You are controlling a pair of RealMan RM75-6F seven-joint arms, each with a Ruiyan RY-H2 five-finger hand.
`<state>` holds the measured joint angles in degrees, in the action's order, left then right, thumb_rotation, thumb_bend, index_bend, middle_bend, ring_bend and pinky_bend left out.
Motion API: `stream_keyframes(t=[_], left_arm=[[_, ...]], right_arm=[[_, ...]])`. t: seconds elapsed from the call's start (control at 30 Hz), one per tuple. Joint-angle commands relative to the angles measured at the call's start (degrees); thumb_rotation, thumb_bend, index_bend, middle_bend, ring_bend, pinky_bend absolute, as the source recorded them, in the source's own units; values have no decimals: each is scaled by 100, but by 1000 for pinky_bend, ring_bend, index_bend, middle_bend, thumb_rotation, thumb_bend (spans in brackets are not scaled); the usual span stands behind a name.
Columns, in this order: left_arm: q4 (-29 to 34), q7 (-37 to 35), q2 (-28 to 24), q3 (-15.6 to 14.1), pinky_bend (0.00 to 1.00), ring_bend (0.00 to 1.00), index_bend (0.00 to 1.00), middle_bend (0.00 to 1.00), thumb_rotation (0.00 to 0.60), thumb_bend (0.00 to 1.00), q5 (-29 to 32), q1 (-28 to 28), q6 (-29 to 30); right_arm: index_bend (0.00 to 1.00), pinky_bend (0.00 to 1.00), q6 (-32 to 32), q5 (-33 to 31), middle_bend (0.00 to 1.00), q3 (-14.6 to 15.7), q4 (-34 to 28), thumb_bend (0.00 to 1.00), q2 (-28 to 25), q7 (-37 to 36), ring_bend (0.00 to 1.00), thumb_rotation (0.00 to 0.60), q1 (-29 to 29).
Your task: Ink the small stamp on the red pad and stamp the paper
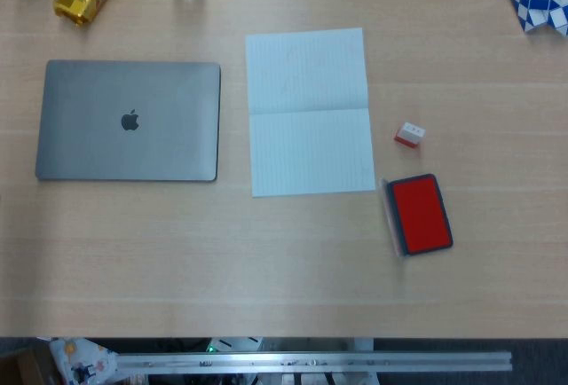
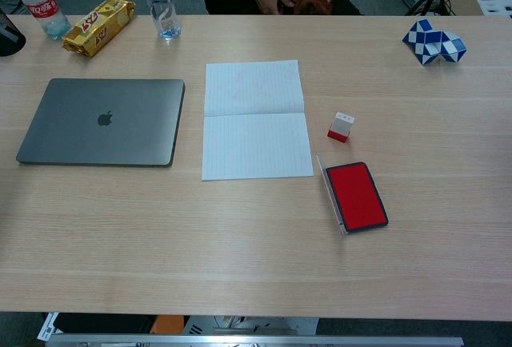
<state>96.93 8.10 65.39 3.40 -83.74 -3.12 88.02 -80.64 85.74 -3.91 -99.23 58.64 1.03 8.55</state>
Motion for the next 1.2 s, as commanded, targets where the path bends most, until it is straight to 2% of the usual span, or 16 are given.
stream_keyframes(t=[0.03,0.23,0.57,0.8,1.2], left_arm=[[-4,1,-1,-2,0,11,92,11,600,208,9,1,-9],[-25,-26,6,-11,0,11,92,11,600,208,-6,3,-14],[-64,-58,30,-7,0,11,92,11,600,208,-47,-63,-101],[-77,-108,16,-12,0,11,92,11,600,208,-50,-34,-59],[-127,-142,31,-28,0,12,92,11,600,208,-35,-33,-93]], right_arm=[[324,420,25,-3,430,-4,-17,168,-1,22,351,600,17],[325,420,176,69,430,-41,-173,167,1,305,350,600,172],[325,420,1009,-613,434,-320,-878,177,319,1820,352,600,834],[328,420,1609,-1126,434,-379,-806,176,885,2632,352,600,1354],[346,420,1929,-2010,434,-458,-302,177,1963,3574,353,600,1983]])
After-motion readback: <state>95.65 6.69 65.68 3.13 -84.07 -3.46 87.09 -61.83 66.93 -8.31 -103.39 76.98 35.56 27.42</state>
